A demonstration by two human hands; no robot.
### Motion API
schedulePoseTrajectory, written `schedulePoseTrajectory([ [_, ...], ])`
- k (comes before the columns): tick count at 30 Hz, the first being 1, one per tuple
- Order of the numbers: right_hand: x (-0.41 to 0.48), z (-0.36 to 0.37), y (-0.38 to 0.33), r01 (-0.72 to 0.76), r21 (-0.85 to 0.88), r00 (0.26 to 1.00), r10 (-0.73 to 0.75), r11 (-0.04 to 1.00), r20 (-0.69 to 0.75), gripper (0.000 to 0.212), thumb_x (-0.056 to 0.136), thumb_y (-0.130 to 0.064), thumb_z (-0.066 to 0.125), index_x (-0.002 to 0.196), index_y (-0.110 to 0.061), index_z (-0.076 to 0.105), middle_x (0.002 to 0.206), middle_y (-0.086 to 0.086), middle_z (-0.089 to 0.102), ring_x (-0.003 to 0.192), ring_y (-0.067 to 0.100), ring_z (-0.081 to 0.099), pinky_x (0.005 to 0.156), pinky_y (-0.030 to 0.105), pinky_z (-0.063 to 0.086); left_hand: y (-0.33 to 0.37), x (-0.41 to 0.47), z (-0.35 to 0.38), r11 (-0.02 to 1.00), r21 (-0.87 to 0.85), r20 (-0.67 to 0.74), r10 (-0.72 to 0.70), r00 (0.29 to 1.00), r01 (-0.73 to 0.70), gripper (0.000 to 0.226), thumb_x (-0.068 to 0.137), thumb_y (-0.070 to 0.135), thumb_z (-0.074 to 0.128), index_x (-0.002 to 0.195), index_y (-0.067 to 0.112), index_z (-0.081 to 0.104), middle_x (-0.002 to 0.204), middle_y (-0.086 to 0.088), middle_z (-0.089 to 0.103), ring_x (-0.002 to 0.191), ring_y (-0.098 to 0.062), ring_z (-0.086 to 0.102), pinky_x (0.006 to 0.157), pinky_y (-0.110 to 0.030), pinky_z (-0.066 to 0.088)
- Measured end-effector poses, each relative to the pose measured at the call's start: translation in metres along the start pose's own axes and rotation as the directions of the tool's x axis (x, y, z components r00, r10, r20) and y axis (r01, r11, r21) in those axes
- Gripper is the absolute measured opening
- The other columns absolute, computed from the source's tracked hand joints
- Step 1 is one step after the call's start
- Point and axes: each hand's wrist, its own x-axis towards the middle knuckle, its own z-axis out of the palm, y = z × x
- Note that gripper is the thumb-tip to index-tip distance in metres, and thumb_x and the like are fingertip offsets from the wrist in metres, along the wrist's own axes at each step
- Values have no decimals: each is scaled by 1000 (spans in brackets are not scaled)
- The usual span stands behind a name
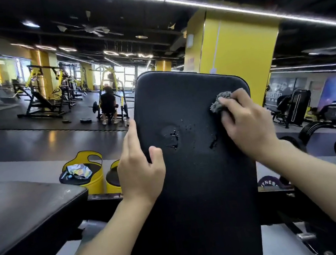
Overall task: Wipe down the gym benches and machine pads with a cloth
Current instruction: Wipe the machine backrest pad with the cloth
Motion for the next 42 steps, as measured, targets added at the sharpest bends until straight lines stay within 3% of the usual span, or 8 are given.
schedulePoseTrajectory([
  [7,-13,-5,-20,614,89,775,-621,784,121,26,94,-9,48,108,-5,69,93,13,65,63,31,56,49,37,47,-2,0,-2,997,-76,1,-1,1000,1,66,91,29,33,153,7,34,156,-8,41,140,-12,35,102,4,16],
  [12,1,6,-28,-5,23,1000,5,1000,-6,29,86,-9,56,113,-7,66,101,15,59,64,33,58,48,34,48,-3,1,-3,997,-82,-19,6,1000,-8,65,91,29,33,152,5,37,153,-9,44,138,-11,36,102,4,17],
  [18,-4,2,-32,636,112,755,-645,764,117,27,94,-11,51,112,-6,69,93,13,64,65,31,58,46,37,47,-3,2,-4,994,-107,-4,21,1000,-21,69,90,34,29,152,5,37,153,-8,44,139,-12,38,105,1,19],
  [22,9,10,-42,134,-8,991,-133,991,17,30,86,-11,55,113,-8,68,99,13,61,64,32,59,43,36,47,-4,2,-3,996,-92,-11,13,1000,-14,62,93,24,33,152,5,37,153,-8,44,138,-10,37,102,4,17],
  [28,7,4,-43,685,103,709,-693,721,131,28,91,-11,52,114,-7,68,98,13,65,66,32,59,45,37,46,-3,2,-3,996,-83,-13,19,1000,-20,62,93,26,31,151,5,37,153,-9,44,137,-9,34,102,5,15],
  [32,20,12,-51,174,2,984,-174,985,29,33,86,-13,52,114,-12,68,103,12,62,70,32,62,44,35,48,-4,2,-3,996,-90,-12,21,1000,-22,68,91,34,27,151,5,38,152,-9,45,136,-8,35,100,5,15],
  [38,2,8,-62,673,139,721,-686,726,96,27,92,-13,53,113,-7,69,97,11,66,67,30,58,46,37,46,-4,2,-3,996,-85,-15,22,1000,-24,68,91,35,26,151,5,38,151,-9,46,135,-9,35,101,5,15],
  [42,17,15,-68,220,8,975,-220,975,17,31,85,-12,54,112,-10,69,97,12,63,66,31,59,43,35,45,-3,2,-3,995,-92,-24,20,1000,-22,65,92,32,28,150,5,40,150,-9,47,133,-7,36,99,6,16],
])
